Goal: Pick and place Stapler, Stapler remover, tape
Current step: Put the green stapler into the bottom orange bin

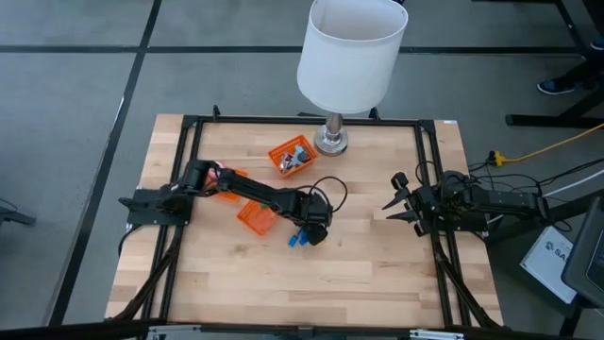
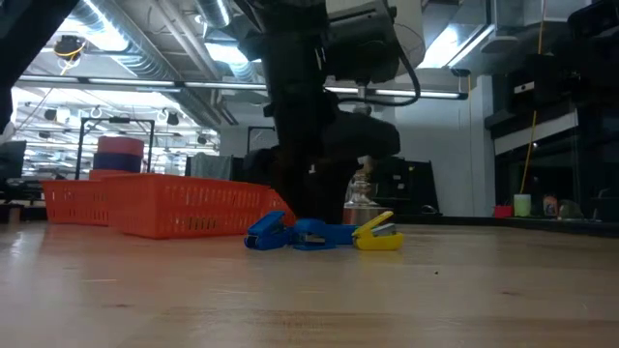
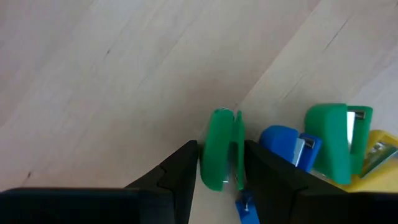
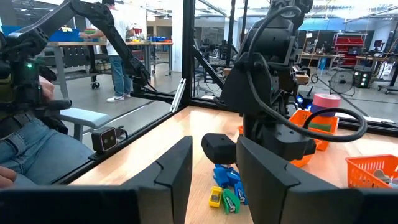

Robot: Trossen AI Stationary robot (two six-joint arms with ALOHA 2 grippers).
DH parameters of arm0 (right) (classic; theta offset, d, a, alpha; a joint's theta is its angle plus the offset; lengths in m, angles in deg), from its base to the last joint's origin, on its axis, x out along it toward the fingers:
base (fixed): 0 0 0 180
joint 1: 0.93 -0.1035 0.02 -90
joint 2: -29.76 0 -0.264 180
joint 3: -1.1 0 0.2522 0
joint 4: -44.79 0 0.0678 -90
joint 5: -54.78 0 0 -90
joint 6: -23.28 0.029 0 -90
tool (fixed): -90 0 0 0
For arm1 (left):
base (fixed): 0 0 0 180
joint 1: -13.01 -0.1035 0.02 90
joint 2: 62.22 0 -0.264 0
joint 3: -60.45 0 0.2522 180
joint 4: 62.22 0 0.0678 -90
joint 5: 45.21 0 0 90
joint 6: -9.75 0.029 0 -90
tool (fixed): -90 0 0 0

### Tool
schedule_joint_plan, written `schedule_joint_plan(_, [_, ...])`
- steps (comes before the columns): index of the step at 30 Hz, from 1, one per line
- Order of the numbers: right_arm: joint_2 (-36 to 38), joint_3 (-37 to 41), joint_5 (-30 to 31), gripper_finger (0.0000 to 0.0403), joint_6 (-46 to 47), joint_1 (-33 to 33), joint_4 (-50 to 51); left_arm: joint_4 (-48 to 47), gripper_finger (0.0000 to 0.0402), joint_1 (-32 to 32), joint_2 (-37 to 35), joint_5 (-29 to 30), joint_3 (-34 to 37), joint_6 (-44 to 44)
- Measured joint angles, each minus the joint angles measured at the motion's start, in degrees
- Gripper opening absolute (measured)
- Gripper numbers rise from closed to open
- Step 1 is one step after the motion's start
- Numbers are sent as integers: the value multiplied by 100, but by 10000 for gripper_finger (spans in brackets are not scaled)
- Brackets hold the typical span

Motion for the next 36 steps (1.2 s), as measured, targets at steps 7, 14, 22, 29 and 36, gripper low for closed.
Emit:
schedule_joint_plan(7, [1, 0, 1, 129, -1, 0, -1, 10, 128, 7, 15, 163, -1, 183])
schedule_joint_plan(14, [1, -2, -1, 129, 0, 2, -1, 4, 84, -2, 8, 146, 3, 403])
schedule_joint_plan(22, [1, -1, -1, 129, 0, 2, 1, -44, 65, -17, -288, 344, -24, 662])
schedule_joint_plan(29, [-1, 0, 1, 129, -2, 0, 1, -485, 68, -21, -693, 732, -34, 767])
schedule_joint_plan(36, [1, -2, 1, 129, 0, 0, -1, -1173, 69, -26, -1167, 1331, -36, 726])
